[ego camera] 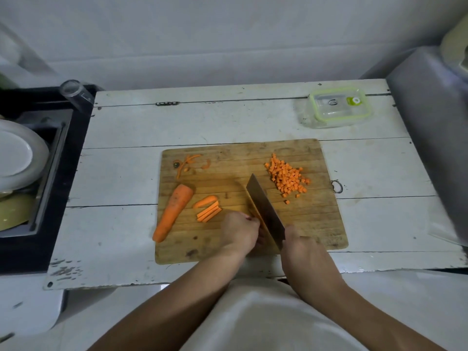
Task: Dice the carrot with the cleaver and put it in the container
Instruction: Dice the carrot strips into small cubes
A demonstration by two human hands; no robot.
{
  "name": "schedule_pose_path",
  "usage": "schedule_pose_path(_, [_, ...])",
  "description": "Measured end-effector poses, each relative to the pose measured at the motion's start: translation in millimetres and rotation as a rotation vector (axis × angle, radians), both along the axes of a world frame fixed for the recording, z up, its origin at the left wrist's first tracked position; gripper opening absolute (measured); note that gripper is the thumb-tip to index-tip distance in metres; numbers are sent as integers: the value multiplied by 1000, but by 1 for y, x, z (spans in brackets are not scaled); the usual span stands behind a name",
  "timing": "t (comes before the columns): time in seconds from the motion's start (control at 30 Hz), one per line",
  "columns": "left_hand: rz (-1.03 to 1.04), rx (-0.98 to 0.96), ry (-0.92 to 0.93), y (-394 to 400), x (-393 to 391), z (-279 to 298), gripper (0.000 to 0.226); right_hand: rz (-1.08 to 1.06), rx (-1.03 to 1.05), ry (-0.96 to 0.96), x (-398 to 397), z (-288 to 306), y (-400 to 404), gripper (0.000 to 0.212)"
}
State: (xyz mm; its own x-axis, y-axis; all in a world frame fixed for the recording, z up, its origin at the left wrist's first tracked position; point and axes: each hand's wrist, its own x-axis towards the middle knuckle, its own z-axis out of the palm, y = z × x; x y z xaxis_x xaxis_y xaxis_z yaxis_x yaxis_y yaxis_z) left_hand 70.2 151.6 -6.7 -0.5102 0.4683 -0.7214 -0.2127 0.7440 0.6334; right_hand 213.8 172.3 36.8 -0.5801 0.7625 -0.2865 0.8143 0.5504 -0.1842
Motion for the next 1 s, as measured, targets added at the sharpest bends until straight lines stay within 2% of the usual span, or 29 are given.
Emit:
schedule_pose_path(0.07, [37,15,-44,1,0,-1,23,29,25,-31,3,0,-3,28])
schedule_pose_path(0.2, [82,18,-131,1,-4,-1,15,33,69,-111,9,2,2,28])
schedule_pose_path(0.33, [68,13,-118,2,-3,-1,10,108,50,-195,17,7,9,29])
schedule_pose_path(0.47, [84,8,-92,4,-2,-2,11,200,74,-225,20,11,12,53])
schedule_pose_path(0.57, [82,2,-62,4,0,1,13,241,-9,-199,17,12,14,41])
schedule_pose_path(0.67, [75,-18,-23,5,0,-1,14,266,37,-184,0,6,16,42])
schedule_pose_path(0.73, [65,-19,6,4,0,0,18,213,13,-136,-16,1,21,29])
schedule_pose_path(0.83, [74,-1,-53,1,1,2,20,49,-57,-4,-19,-4,36,13])
schedule_pose_path(1.0, [98,10,-114,0,2,4,15,83,-47,38,16,1,29,10])
